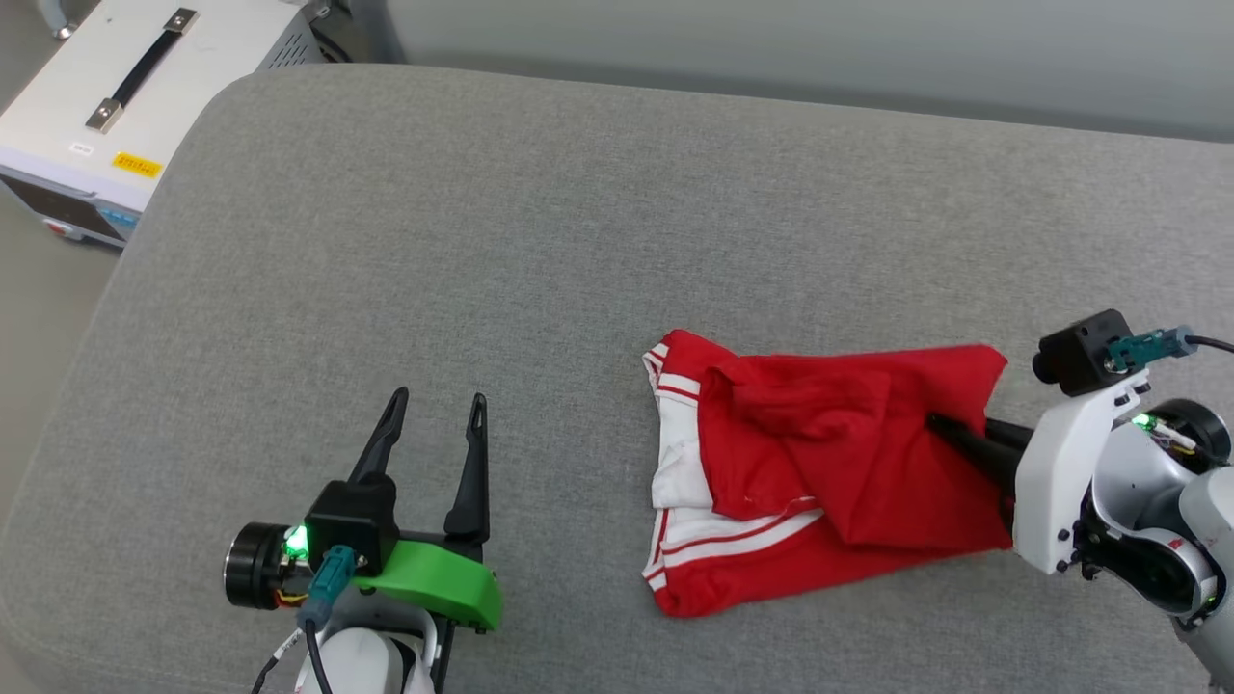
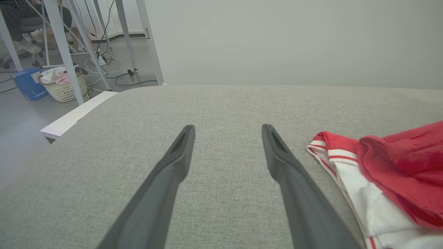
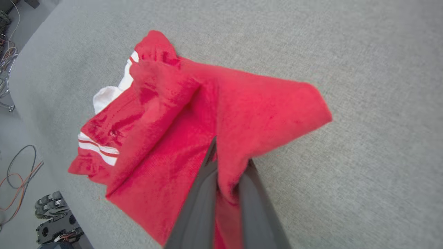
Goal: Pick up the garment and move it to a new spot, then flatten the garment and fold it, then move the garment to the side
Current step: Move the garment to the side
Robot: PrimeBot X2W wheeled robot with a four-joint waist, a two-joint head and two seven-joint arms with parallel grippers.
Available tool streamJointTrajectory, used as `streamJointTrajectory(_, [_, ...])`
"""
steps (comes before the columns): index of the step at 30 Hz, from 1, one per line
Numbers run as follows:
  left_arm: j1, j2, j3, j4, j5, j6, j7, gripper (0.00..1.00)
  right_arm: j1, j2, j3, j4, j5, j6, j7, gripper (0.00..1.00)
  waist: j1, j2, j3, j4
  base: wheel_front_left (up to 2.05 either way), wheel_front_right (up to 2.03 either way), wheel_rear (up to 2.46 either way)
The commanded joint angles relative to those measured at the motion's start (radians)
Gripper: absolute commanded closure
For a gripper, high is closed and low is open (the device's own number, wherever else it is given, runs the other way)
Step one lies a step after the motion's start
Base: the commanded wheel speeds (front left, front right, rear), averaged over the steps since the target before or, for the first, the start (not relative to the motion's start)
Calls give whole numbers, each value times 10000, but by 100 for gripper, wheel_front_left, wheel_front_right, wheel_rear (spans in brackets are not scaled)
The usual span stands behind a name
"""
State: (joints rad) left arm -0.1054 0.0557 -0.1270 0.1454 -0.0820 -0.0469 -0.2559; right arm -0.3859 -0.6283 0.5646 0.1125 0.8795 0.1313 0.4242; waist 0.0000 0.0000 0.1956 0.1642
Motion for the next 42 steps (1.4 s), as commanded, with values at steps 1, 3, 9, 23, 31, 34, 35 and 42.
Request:
streamJointTrajectory(1, [137,-49,47,-17,-33,68,-59,0,-268,-154,130,-184,-168,-6,-150,100,0,0,-285,-349,0,0,0])
streamJointTrajectory(3, [234,-49,114,-43,-24,81,-59,0,-446,-389,321,-453,-281,-6,-216,100,0,0,-373,-583,0,0,0])
streamJointTrajectory(9, [423,-42,314,-174,4,83,-59,0,-930,-1165,736,-1033,-627,-6,-239,100,0,0,-383,-1535,0,0,0])
streamJointTrajectory(23, [-7,196,574,-702,296,-5,-59,0,-1793,-2316,350,-388,-647,-6,-199,100,0,0,889,-3410,0,0,0])
streamJointTrajectory(31, [-687,504,675,-1310,477,-45,-59,0,-2718,-3415,-102,1006,-1065,-6,-267,100,0,0,2382,-3691,0,0,0])
streamJointTrajectory(34, [-955,615,707,-1528,521,-54,-59,0,-3020,-3706,-376,1665,-1149,-6,-300,100,0,0,2891,-3707,0,0,0])
streamJointTrajectory(35, [-1045,651,726,-1592,526,-56,-59,0,-3134,-3772,-485,1912,-1152,-6,-357,100,0,0,3038,-3710,0,0,0])
streamJointTrajectory(42, [-1451,825,792,-1929,535,-73,-59,0,-3776,-3931,-1221,3450,-1502,-6,-686,100,0,0,3793,-3693,0,0,0])
